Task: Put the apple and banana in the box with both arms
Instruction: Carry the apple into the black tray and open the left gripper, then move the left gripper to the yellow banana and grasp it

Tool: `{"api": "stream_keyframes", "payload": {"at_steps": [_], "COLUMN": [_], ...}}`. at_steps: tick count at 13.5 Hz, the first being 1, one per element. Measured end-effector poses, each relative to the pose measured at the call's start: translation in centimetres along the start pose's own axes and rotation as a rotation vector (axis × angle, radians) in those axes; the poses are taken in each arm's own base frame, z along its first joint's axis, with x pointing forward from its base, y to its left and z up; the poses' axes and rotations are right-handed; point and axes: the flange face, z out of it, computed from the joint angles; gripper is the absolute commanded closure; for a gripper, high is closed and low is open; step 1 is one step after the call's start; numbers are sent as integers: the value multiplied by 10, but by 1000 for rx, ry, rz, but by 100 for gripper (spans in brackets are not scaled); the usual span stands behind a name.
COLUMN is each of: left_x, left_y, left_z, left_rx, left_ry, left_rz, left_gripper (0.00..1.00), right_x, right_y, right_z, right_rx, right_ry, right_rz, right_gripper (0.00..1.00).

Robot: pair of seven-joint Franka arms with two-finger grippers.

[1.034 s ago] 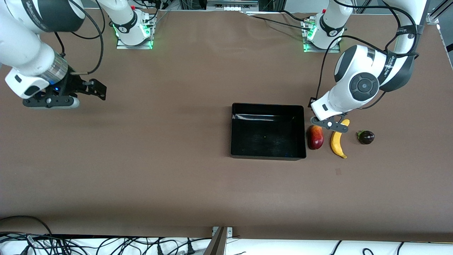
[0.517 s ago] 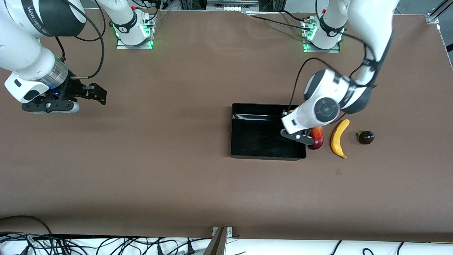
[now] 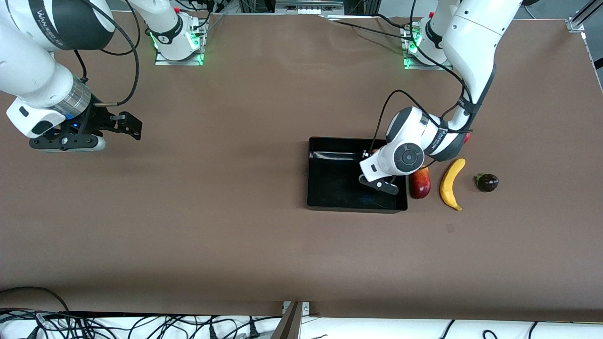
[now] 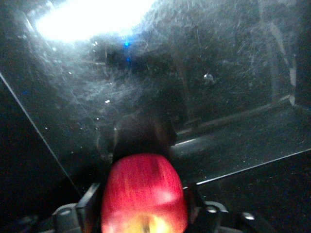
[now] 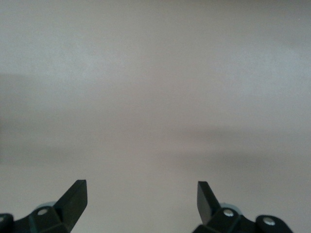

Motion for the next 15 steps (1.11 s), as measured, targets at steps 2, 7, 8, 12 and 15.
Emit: {"api": "stream_keyframes", "payload": {"at_steps": [2,7,8,12,15], "left_x": [2,-13,-15,-13,-11], "left_y": [0,-55,-78,-176,-229], "left_z": [-22,-136,-149,-130,-71], "left_rx": [2,105,166,192,164], "left_ry": [10,-3,-3,-27,39], "left_rz": [-1,-11,26,146,174], "left_gripper": [0,0,0,0,0], "right_x": [0,0,0,0,0], "right_y": [0,0,0,0,0], "right_z": [0,0,0,0,0], "right_rx": [0,0,0,1,1], "right_ry": [1,2,2,2,2], "right_rz": [0,0,0,0,0], "right_gripper": [0,0,0,0,0]}}
